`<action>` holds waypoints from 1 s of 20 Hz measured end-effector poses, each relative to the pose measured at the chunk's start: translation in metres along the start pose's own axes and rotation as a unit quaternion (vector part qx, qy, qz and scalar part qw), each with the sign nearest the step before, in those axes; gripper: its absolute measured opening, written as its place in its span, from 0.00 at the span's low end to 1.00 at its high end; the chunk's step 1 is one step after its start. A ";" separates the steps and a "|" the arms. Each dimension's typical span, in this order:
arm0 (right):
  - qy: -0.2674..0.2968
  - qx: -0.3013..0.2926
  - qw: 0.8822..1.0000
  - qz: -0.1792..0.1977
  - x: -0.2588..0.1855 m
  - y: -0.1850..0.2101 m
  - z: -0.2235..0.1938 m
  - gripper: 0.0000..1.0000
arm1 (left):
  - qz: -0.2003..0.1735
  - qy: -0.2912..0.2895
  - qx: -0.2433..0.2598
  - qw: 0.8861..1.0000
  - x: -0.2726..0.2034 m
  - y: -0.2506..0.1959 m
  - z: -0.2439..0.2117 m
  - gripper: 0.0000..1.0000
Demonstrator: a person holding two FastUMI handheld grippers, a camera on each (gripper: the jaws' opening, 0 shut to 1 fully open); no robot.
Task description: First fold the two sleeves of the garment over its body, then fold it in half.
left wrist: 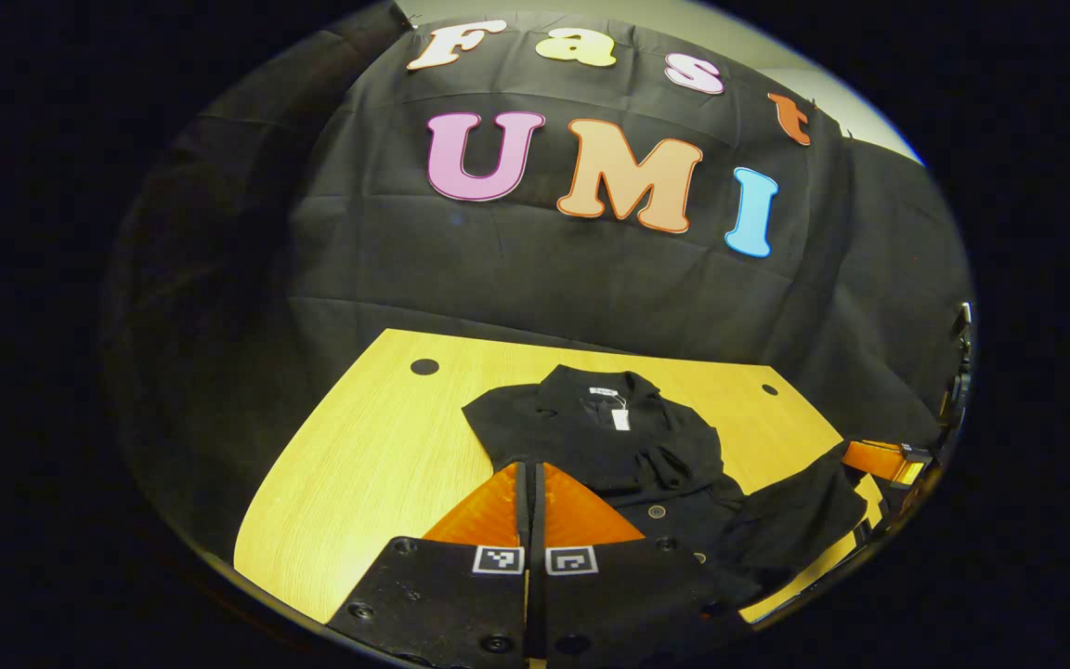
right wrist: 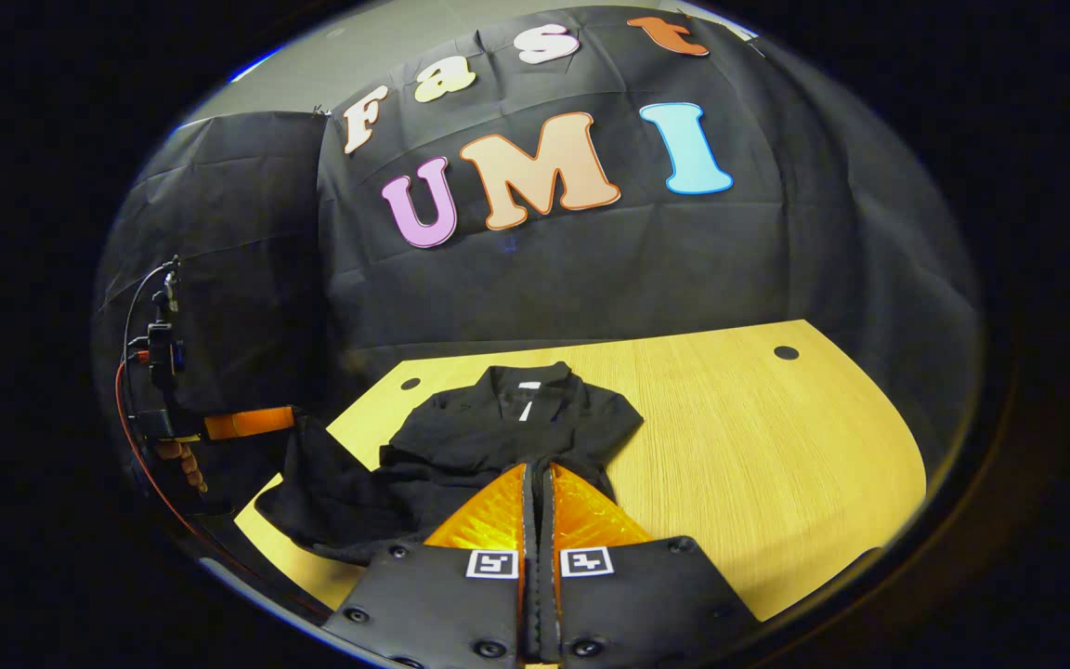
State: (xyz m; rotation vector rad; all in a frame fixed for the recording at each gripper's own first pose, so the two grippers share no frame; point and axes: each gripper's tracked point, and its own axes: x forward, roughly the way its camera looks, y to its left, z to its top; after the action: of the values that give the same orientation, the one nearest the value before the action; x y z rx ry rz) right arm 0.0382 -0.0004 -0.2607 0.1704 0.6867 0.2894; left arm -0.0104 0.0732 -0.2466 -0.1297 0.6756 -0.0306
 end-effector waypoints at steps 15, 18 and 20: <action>-0.031 0.011 0.998 -0.045 0.082 -0.019 0.082 0.02 | -0.006 -0.025 -0.001 1.000 0.095 0.033 0.064 0.00; -0.025 0.022 0.997 -0.063 0.101 -0.029 0.087 0.02 | -0.005 -0.014 0.002 1.000 0.116 0.042 0.063 0.00; -0.020 0.029 0.996 -0.078 0.115 -0.035 0.089 0.02 | -0.003 -0.006 0.008 1.000 0.131 0.049 0.062 0.00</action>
State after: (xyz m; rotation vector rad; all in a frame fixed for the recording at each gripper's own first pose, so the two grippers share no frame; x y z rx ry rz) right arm 0.1872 -0.0021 -0.2704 0.1774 0.6659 0.1163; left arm 0.1295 0.1190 -0.2866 -0.1156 0.6623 -0.0403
